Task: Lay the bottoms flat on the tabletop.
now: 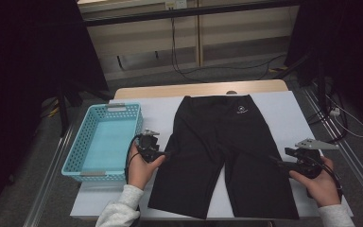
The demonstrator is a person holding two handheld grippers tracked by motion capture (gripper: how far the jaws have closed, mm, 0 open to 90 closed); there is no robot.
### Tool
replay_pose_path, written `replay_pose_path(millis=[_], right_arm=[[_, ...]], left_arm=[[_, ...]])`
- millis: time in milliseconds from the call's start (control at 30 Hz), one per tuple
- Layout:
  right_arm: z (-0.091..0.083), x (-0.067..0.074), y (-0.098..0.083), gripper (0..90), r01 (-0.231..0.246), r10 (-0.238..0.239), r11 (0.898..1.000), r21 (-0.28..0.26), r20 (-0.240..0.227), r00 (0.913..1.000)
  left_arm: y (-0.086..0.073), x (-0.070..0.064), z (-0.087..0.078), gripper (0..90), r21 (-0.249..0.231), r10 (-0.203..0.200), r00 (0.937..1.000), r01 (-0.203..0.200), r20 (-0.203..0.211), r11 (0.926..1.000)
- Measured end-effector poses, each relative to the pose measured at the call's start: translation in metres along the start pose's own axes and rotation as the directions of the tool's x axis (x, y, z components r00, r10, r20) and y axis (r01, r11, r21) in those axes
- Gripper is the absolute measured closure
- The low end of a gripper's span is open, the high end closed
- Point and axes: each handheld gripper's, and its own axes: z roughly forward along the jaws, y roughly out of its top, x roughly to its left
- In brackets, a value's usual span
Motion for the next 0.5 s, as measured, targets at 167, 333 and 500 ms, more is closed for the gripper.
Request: replay_pose_path(millis=[167,333,500], right_arm=[[0.005,0.011,0.004,23.0,0.03,-0.03,1.0,0.002,-0.025,0.9992],[0.007,0.019,0.007,20.1,0.051,-0.052,0.999,-0.006,-0.027,0.9983],[0.007,0.024,0.011,17.5,0.037,-0.038,0.998,-0.042,-0.034,0.9987]], left_arm=[[-0.01,-0.006,-0.007,17.6,0.002,0.045,0.9987,-0.045,0.026,0.999],[-0.017,-0.006,-0.007,12.2,0.022,0.078,0.9957,-0.08,0.05,0.9966],[-0.022,-0.009,-0.011,14.3,0.039,0.091,0.9954,-0.092,0.029,0.995]])
